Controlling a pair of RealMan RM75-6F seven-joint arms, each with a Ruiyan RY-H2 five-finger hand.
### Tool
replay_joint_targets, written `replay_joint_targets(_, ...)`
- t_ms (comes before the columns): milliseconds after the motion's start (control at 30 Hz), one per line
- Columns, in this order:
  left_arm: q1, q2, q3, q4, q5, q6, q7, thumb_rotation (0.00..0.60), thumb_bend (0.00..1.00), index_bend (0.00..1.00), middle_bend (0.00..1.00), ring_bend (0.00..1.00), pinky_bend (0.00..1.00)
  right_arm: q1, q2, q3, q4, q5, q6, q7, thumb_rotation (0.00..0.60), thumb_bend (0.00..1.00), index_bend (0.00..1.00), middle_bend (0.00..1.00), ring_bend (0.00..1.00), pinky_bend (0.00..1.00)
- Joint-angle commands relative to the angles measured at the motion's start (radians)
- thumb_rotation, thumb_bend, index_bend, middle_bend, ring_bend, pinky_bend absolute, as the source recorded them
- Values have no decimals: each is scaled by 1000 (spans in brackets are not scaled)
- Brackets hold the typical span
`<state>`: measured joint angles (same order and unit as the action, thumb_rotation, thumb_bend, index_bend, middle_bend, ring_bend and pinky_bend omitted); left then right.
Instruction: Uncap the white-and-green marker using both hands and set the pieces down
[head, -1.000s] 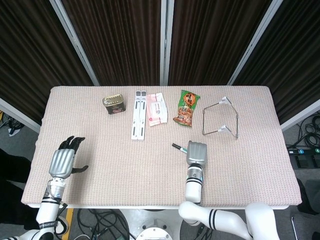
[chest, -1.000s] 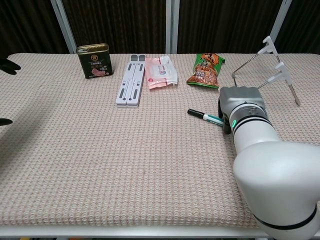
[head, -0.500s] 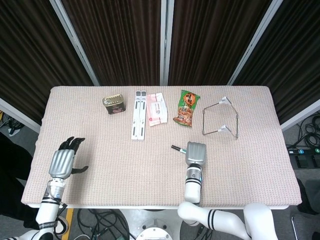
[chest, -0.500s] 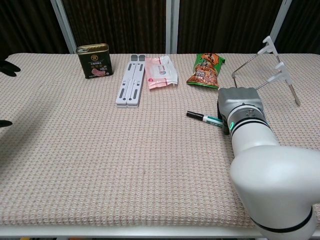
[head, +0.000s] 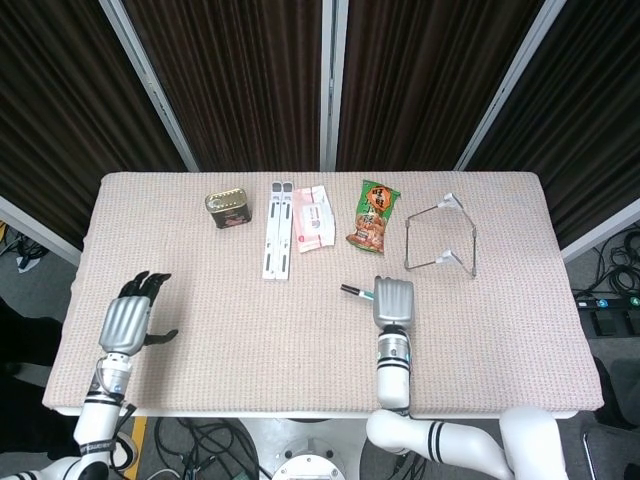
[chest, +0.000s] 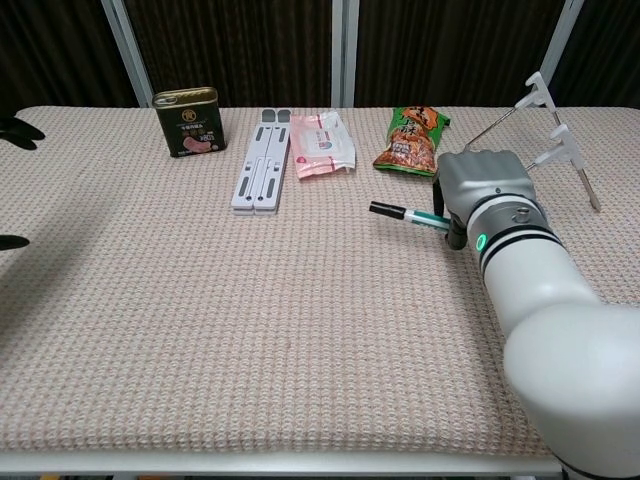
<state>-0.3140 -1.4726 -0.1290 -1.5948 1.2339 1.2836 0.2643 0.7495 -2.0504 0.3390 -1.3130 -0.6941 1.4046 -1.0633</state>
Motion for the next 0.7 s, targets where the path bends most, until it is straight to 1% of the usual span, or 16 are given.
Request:
replay_joint_targets(33, -11, 1, -11, -9, -5, -4, 17, 600, 20, 140, 139, 72, 175, -13, 94, -62, -81, -106, -37, 46, 600, 369, 651, 618, 622, 726)
replay_joint_targets(133, -31, -3, -28, -21, -10, -7, 48, 600, 20, 140, 139, 72, 176, -8, 166, -100, -120, -187, -77, 70, 600, 369, 651, 618, 622, 726)
replay_joint_targets(233, -55, -13, -52, -37, -23, -10, 87, 600, 33, 140, 139, 72, 187, 5, 210, -110, -140, -223, -105, 65, 600, 368, 652, 618, 622, 726)
replay_joint_targets(367, -94, -30, -91, -72, -59, -21, 142, 600, 59, 140, 152, 74, 210, 38, 250, -109, -161, -234, -151, 23, 600, 359, 653, 618, 622, 726)
replay_joint_targets(533, -147, -70, -147, -95, -120, -15, 228, 600, 83, 141, 160, 89, 227, 87, 225, -81, -154, -206, -180, -27, 600, 353, 653, 618, 622, 726)
replay_joint_targets(633, -186, -101, -175, -105, -160, -5, 308, 600, 114, 165, 185, 136, 268, 116, 176, -57, -125, -194, -174, -36, 600, 355, 653, 618, 622, 726)
replay_joint_targets(700, -211, -127, -188, -107, -184, 11, 366, 600, 128, 207, 229, 183, 313, 131, 131, -43, -94, -203, -152, -26, 600, 355, 653, 618, 622, 726)
